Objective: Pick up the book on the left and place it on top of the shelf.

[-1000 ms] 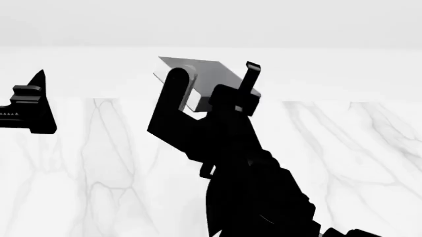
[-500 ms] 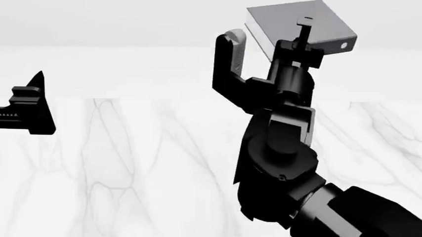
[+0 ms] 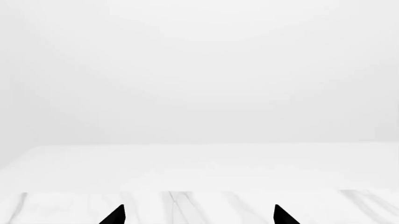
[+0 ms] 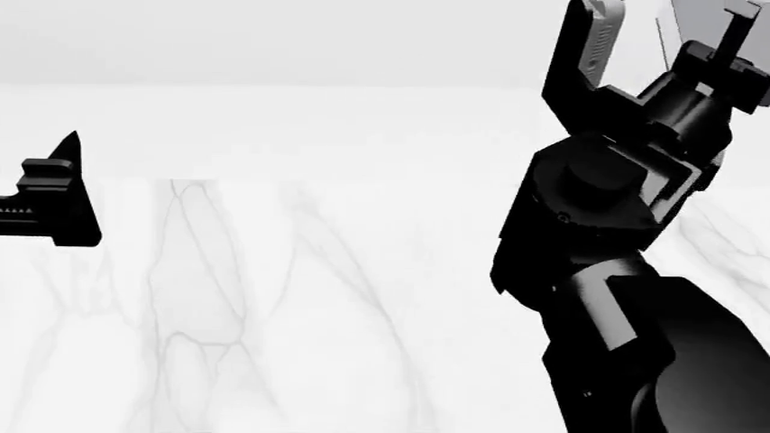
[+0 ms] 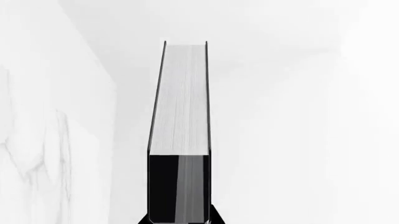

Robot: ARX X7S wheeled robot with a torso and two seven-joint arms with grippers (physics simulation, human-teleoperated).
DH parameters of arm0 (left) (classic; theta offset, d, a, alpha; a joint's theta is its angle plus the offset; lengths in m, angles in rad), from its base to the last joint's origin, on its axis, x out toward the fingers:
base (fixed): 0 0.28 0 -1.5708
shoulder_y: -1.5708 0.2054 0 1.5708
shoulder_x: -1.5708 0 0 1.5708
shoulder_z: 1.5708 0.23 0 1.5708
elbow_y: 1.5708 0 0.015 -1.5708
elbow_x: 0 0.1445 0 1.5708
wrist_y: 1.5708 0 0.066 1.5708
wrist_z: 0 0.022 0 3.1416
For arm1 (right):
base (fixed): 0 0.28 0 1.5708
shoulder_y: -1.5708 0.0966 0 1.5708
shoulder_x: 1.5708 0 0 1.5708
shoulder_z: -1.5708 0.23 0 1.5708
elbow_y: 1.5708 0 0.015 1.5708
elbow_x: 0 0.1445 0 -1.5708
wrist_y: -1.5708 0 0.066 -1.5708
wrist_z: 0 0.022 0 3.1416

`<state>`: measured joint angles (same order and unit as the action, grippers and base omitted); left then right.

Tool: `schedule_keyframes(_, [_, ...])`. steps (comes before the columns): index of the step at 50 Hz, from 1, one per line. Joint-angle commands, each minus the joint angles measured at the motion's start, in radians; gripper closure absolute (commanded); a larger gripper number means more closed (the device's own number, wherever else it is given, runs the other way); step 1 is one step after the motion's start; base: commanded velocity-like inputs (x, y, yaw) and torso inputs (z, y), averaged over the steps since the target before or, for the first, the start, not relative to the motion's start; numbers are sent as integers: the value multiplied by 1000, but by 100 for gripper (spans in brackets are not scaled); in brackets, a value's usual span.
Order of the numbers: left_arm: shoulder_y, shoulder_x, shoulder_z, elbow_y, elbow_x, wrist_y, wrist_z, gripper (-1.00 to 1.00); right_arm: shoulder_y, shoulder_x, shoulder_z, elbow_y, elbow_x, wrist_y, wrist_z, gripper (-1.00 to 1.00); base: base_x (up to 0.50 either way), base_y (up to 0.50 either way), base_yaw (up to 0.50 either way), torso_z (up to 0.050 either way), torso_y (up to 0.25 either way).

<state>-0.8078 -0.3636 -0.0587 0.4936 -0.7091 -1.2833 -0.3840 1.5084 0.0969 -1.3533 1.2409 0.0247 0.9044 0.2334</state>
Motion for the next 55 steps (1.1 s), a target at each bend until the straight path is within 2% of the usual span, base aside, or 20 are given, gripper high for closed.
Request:
schedule_keyframes(1, [6, -3, 1, -6, -3, 10, -1, -100, 37, 6, -87, 68, -43, 145, 62, 100, 0, 0, 0, 0, 10])
schedule_keyframes(8, [13, -7, -2, -8, -5, 16, -1, -100, 35, 36, -131, 68, -37, 273, 74, 100, 0, 0, 0, 0, 1])
schedule_keyframes(23, [22, -11, -8, -11, -14, 22, -3, -100, 18, 82, -219, 68, -26, 435, 33, 100, 0, 0, 0, 0, 1])
schedule_keyframes(35, [27, -14, -6, -18, -16, 32, -5, -100, -20, 138, -221, 68, -22, 528, -21, 100, 0, 0, 0, 1, 2])
schedule_keyframes(55, [36, -19, -8, -18, -24, 37, -13, -100, -76, 210, -144, 68, -22, 619, -27, 100, 0, 0, 0, 0, 1])
